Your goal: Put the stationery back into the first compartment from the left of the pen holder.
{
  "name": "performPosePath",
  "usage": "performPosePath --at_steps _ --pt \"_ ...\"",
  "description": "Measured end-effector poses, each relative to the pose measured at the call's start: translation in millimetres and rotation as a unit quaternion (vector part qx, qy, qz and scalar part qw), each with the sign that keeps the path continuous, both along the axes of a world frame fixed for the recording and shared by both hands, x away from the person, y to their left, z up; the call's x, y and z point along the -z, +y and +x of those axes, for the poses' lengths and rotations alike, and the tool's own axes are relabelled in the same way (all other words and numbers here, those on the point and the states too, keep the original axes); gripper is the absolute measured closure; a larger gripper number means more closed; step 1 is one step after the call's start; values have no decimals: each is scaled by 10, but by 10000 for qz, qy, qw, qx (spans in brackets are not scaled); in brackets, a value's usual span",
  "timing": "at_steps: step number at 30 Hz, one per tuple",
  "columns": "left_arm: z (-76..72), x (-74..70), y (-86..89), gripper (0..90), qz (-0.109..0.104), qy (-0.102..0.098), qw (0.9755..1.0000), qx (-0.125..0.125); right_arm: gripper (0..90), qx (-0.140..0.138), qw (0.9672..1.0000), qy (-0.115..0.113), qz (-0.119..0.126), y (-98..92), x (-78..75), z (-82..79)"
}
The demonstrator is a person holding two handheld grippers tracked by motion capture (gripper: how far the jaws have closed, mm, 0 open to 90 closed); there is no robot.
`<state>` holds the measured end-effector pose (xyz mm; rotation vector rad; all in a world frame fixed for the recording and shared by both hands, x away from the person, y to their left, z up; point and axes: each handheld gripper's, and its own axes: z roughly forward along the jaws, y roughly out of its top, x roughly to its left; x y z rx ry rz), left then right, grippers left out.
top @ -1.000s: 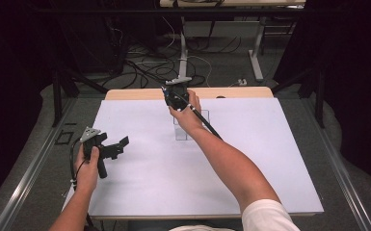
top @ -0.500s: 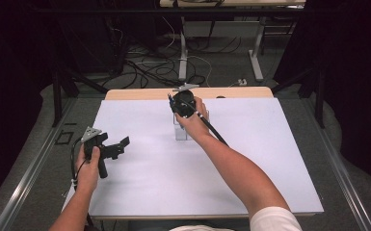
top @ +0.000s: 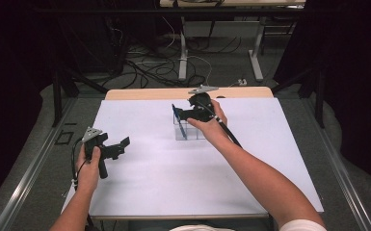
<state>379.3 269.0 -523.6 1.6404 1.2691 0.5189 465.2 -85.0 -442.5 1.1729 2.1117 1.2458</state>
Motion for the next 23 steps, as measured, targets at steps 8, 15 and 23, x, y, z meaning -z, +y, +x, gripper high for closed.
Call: performPosePath --at_steps 8,15,23 --pt "0 -1 -16 1 53 3 10000 39 156 -5 9999 -28 -139 -334 31 -185" --pt "-2 -2 -17 1 63 -2 10000 36 153 202 9997 147 -70 -711 160 -354" --pt "-1 -4 -26 1 98 -11 9999 44 6 530 9981 302 14 -1095 397 -563"
